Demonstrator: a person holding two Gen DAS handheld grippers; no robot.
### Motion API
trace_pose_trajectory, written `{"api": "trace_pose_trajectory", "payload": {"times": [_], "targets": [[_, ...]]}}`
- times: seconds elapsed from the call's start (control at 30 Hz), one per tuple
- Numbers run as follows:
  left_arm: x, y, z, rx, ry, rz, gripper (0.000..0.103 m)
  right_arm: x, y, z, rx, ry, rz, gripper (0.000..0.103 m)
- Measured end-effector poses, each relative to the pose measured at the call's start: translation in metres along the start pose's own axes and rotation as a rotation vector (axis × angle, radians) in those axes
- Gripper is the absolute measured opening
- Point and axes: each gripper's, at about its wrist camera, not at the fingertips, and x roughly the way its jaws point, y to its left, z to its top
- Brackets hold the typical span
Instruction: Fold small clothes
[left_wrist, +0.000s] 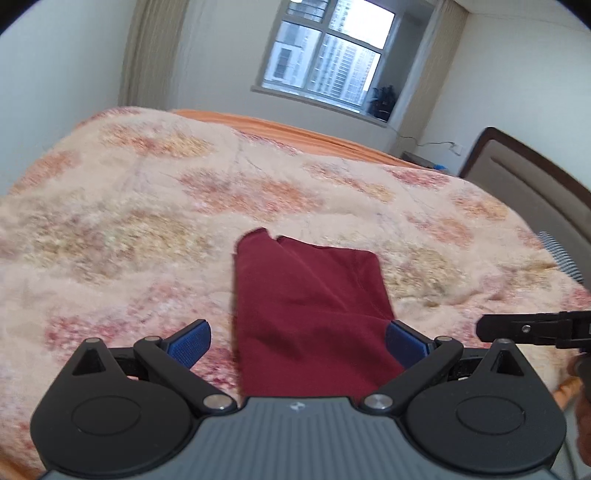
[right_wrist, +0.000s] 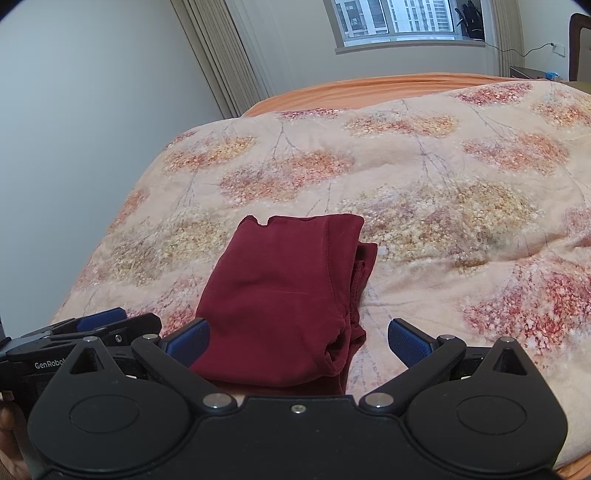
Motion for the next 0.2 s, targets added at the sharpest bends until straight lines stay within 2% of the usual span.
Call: {"api": "trace_pose_trajectory", "payload": {"times": [0.2], "targets": [[0.0010,0.0045,0.0002,-0.028,-0.003,0.024,0.103,0.0007,0.0012,-0.0017,-0.001,0.000,0.004,0.102]]}}
